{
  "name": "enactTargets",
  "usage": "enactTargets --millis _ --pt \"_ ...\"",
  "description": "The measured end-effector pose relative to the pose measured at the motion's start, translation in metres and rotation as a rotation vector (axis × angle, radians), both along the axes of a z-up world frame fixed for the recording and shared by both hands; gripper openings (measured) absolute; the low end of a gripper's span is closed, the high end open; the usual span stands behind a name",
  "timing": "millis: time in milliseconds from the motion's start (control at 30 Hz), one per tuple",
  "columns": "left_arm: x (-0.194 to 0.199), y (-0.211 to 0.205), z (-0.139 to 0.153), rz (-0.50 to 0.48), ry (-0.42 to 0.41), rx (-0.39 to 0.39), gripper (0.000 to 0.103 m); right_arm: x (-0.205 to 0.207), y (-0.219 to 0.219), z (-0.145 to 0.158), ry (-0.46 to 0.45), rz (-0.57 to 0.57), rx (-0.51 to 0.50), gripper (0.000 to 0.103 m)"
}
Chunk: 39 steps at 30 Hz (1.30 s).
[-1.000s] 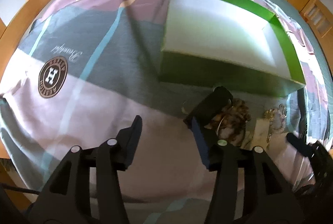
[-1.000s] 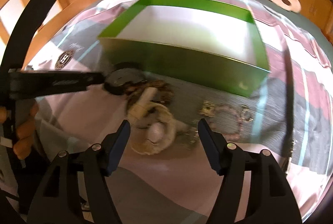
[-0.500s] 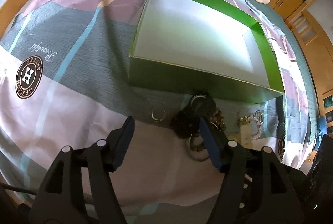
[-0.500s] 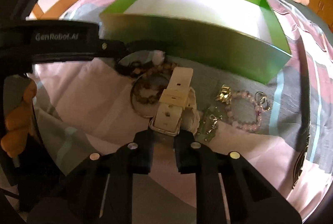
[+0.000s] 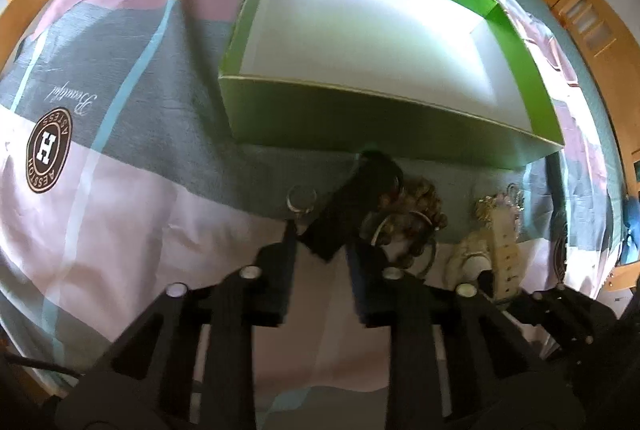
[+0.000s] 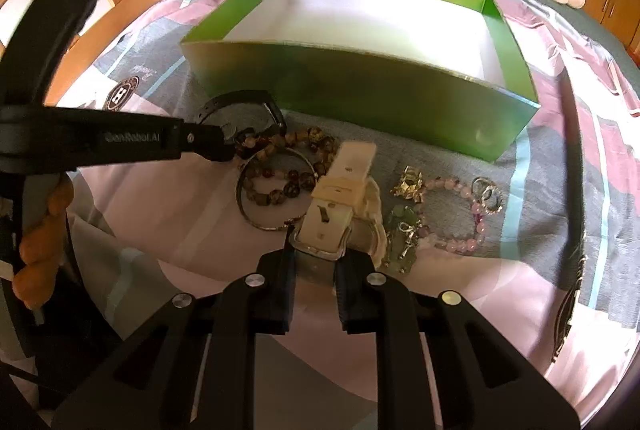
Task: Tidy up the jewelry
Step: 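Carry both watches into the green box and open both tools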
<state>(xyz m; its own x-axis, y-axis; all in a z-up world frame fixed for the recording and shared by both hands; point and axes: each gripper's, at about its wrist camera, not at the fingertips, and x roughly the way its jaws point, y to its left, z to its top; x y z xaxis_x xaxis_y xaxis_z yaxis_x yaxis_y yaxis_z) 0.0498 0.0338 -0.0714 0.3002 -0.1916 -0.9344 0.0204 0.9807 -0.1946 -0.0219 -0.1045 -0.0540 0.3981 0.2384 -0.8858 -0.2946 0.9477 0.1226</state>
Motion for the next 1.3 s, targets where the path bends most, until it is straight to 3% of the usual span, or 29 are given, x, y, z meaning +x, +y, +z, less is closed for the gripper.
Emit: enactTargets --millis 133,300,433,567,667,867,900,967,1033,1133,1300 --pt "-0.005 0.009 0.019 0.02 -0.047 -0.056 0.019 -0.004 -0.005 0.018 -0.062 -0.012 0.019 0.017" --pt "-0.02 0.008 0.064 -0.041 -0.151 -0.128 0.019 -0.006 -0.017 0.053 -0.164 -0.037 0.1 0.017" --pt "-0.013 -0.003 0.093 -0.08 -0.216 -0.094 0.018 0.003 -0.02 0.079 -0.274 -0.033 0.071 0.017" --pt "0.01 -0.01 0.118 -0.081 -0.28 -0.058 0.018 0.033 -0.024 0.087 -0.294 -0.031 0.045 0.017" --pt "0.035 -0.013 0.121 -0.061 -0.318 -0.032 0.018 0.057 -0.03 0.079 -0.272 -0.057 0.046 0.017" --pt "0.079 -0.002 0.089 0.009 -0.24 0.006 0.018 0.089 -0.034 0.055 -0.275 -0.091 0.001 0.018" --pt "0.082 -0.001 0.084 0.013 -0.233 0.017 0.018 0.091 -0.035 0.054 -0.277 -0.099 -0.016 0.02" --pt "0.085 -0.001 0.076 0.015 -0.219 0.028 0.022 0.094 -0.04 0.05 -0.25 -0.12 -0.013 0.033" --pt "0.083 -0.002 0.073 0.016 -0.21 0.016 0.04 0.089 -0.044 0.055 -0.261 -0.129 0.02 0.059" --pt "0.072 -0.003 0.082 0.009 -0.249 0.009 0.061 0.074 -0.047 0.07 -0.319 -0.122 0.025 0.065" --pt "0.034 -0.01 0.086 -0.041 -0.236 -0.009 0.061 0.039 -0.064 0.081 -0.295 -0.124 0.063 0.065"
